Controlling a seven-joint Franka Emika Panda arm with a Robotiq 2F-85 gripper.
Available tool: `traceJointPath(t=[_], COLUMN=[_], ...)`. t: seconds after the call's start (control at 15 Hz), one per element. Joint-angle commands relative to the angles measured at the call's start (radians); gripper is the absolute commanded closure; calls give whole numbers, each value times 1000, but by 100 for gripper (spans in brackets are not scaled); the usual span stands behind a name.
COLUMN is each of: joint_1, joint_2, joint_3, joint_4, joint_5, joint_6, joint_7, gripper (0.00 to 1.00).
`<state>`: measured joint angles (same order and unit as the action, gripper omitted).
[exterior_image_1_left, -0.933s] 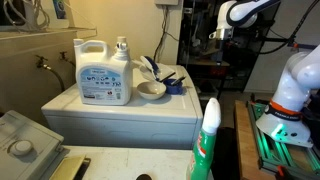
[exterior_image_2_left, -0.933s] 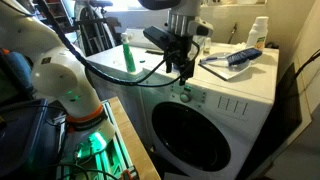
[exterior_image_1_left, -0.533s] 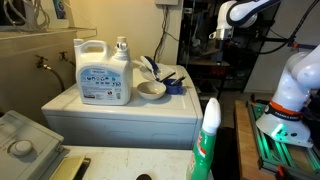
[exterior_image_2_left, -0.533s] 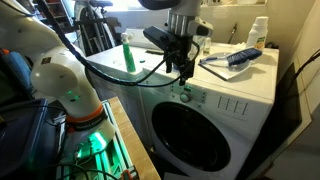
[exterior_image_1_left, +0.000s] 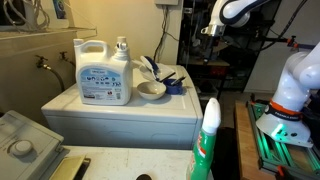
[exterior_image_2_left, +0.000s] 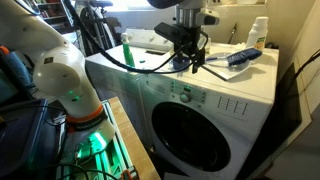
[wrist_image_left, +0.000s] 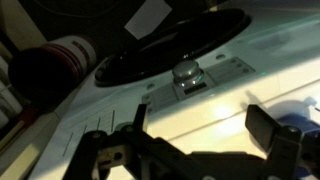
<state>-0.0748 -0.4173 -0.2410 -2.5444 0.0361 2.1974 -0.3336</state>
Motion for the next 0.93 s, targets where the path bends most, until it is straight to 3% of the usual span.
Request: traceJointPath(t=[0.0,0.27,0.6,0.87], joint_1=[57,79,111,119], joint_2=[185,255,297,356], joint_3=[53,113,160,192], joint_4=[160,273,332,363], joint_5=[29,27,68,46], joint_6=[63,-74,-189,-183], joint_7=[-10,-52,-239,-334], gripper=[0,0,1,31])
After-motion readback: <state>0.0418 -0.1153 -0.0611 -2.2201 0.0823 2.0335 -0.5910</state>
